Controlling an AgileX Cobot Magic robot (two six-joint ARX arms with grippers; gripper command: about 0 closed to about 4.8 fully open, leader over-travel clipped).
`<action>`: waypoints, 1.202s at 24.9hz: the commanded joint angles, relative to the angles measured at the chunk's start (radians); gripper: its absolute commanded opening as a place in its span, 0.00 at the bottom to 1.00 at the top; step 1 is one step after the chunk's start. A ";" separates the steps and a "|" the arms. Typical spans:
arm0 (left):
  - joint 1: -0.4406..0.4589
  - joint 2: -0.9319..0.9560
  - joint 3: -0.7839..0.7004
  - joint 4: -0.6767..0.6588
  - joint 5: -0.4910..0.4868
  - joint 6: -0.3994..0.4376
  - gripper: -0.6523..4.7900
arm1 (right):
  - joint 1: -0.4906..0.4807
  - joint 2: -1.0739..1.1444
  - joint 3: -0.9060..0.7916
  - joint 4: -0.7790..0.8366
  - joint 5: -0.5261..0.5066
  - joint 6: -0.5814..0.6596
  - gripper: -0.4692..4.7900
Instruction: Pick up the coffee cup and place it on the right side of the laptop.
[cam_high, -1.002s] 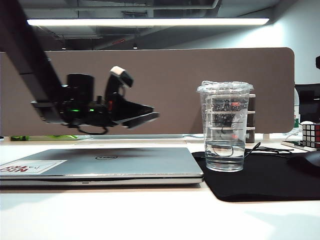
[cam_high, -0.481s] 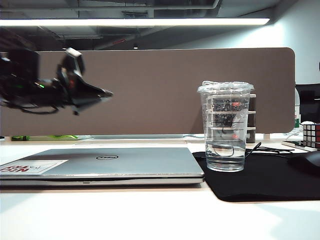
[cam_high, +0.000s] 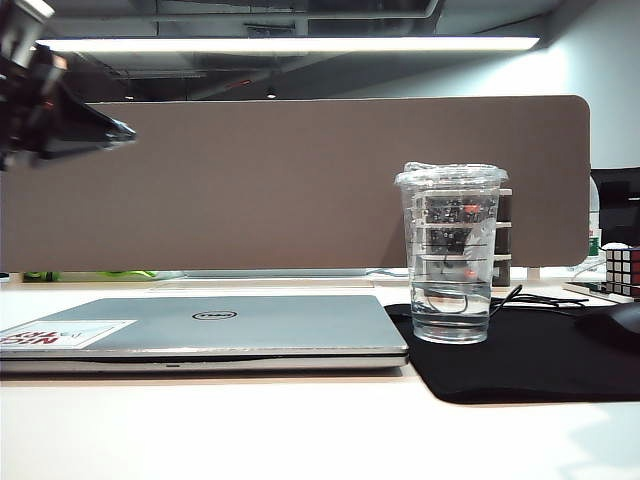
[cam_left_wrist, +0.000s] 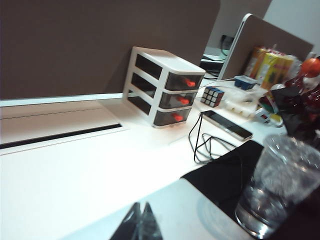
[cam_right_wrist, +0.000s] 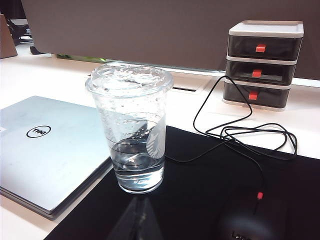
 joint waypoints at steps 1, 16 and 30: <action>0.000 -0.164 -0.131 0.012 -0.113 0.053 0.11 | 0.000 -0.001 -0.006 0.011 0.006 -0.003 0.09; -0.001 -0.842 -0.446 -0.295 -0.560 0.090 0.11 | 0.000 -0.001 -0.006 0.014 0.285 -0.003 0.09; -0.001 -1.423 -0.447 -0.896 -0.711 0.176 0.11 | 0.000 -0.001 -0.006 0.015 0.344 -0.003 0.09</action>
